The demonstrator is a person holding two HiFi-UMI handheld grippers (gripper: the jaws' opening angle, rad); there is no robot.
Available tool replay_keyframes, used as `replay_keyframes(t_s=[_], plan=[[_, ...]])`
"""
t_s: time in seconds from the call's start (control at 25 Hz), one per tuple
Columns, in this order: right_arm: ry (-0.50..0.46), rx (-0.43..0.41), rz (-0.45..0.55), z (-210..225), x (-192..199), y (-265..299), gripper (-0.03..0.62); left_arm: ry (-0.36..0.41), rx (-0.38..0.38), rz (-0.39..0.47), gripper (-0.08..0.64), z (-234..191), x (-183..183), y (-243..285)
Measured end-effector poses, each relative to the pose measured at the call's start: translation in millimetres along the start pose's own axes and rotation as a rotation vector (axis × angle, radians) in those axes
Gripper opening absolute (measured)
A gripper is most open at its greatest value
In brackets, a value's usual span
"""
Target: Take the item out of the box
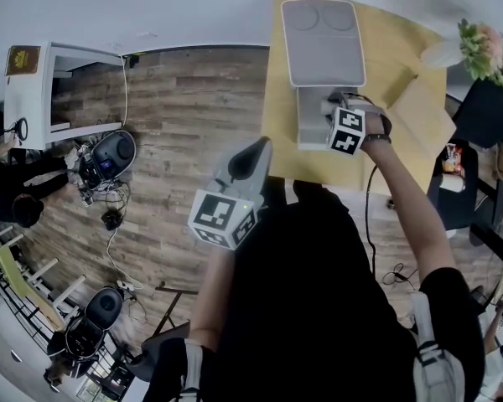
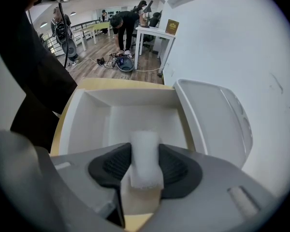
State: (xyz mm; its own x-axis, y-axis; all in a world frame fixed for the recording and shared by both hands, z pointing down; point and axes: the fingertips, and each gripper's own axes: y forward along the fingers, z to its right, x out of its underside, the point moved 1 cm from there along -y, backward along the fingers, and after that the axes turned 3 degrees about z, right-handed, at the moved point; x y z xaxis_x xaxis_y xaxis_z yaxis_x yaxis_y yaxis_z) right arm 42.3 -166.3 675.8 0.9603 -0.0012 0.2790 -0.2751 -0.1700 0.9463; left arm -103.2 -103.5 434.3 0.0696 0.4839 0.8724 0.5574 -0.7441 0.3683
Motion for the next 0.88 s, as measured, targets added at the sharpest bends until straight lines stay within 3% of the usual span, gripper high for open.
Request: replay_keyframes(t_s=[0.56,0.68,0.88], plan=[[0.03,0.047,0.045,2,3,-26,0.178,0.009,-0.028,0.027,0.011,19,1,-10],[0.099,0.041,0.11,4,-5,-43,0.176,0.01,-0.027,0.032,0.011,26,1,-11],[0.324,0.024,0.292,10,-17,-73,0.175,0.014,-0.03,0.033,0.011,39,6,-11]])
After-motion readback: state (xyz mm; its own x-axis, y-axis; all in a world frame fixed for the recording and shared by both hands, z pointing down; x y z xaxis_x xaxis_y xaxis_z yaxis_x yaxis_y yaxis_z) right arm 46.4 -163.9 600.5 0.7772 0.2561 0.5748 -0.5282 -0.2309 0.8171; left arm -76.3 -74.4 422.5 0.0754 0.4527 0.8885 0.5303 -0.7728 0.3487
